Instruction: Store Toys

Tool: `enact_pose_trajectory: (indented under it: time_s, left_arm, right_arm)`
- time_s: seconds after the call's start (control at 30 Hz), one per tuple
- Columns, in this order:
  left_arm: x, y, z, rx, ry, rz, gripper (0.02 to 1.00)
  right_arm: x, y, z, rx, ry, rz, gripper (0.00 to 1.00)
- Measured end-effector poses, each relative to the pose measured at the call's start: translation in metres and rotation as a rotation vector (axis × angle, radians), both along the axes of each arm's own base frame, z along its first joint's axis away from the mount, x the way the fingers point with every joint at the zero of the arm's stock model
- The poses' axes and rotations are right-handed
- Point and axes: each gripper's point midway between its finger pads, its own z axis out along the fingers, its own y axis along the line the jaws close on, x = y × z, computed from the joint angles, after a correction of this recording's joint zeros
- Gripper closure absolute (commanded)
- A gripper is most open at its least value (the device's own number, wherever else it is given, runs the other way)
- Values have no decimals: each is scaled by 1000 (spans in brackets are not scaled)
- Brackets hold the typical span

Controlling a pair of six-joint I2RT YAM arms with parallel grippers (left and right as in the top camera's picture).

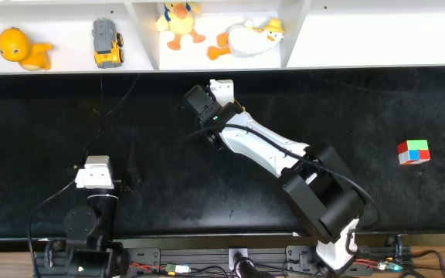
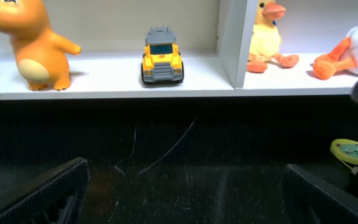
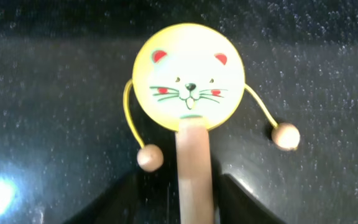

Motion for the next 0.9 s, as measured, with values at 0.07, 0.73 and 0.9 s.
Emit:
enact_pose_trajectory:
  time_s: [0.07, 0.73, 0.9]
  left_arm:
    - [0, 0, 0, 0, 0, 0, 20]
    - [0, 0, 0, 0, 0, 0, 20]
    - [0, 0, 0, 0, 0, 0, 20]
  right_arm:
    - [-1, 1, 0, 4, 4, 1, 893]
    - [-47, -71, 38, -67, -26, -47, 956]
    - [-49, -135, 81, -20, -133, -170, 958]
